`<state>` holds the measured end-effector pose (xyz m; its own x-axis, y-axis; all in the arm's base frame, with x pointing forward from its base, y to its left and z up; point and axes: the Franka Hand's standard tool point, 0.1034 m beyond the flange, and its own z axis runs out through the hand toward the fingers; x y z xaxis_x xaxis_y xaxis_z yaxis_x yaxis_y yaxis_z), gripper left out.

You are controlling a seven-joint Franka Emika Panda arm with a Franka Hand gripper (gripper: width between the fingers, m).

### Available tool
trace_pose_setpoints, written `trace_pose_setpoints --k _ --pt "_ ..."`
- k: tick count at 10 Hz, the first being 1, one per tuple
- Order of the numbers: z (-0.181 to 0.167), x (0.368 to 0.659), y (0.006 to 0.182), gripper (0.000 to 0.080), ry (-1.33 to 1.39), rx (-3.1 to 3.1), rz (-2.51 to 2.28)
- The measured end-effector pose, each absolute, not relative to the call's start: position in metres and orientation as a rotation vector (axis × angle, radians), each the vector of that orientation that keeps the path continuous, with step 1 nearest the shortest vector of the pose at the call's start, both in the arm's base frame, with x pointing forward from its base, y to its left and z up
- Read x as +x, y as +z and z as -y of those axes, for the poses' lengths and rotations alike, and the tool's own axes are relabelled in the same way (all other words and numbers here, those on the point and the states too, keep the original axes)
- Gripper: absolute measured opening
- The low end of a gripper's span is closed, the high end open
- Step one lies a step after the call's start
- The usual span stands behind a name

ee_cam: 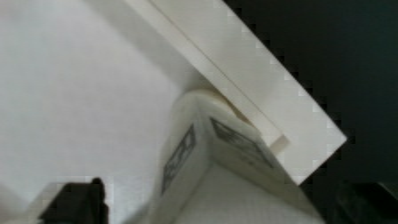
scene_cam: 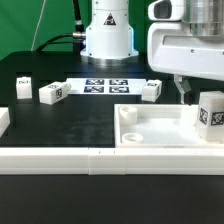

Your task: Assemble one leg

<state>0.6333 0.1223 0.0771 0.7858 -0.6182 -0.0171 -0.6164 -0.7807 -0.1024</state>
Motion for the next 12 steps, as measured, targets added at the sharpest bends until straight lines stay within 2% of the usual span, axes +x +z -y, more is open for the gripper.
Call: trace_pose_setpoints --k 5,8,10,11,12 --pt "-0.1234 0.6374 0.0778 0.0649 -0.037 -3.117 -0.063" --pt "-0.1213 0.6392 0.0769 0.0649 -0.068 -3.113 0.275" --pt "-0.1214 0.6392 0.0768 0.0378 -0.068 -3.114 0.251" --pt "-0.1214 0.6392 0.0769 0.0291 -0.068 -3.114 0.251" --pt "-0.1213 0.6392 0.0768 0.0291 -0.068 -3.115 0.251"
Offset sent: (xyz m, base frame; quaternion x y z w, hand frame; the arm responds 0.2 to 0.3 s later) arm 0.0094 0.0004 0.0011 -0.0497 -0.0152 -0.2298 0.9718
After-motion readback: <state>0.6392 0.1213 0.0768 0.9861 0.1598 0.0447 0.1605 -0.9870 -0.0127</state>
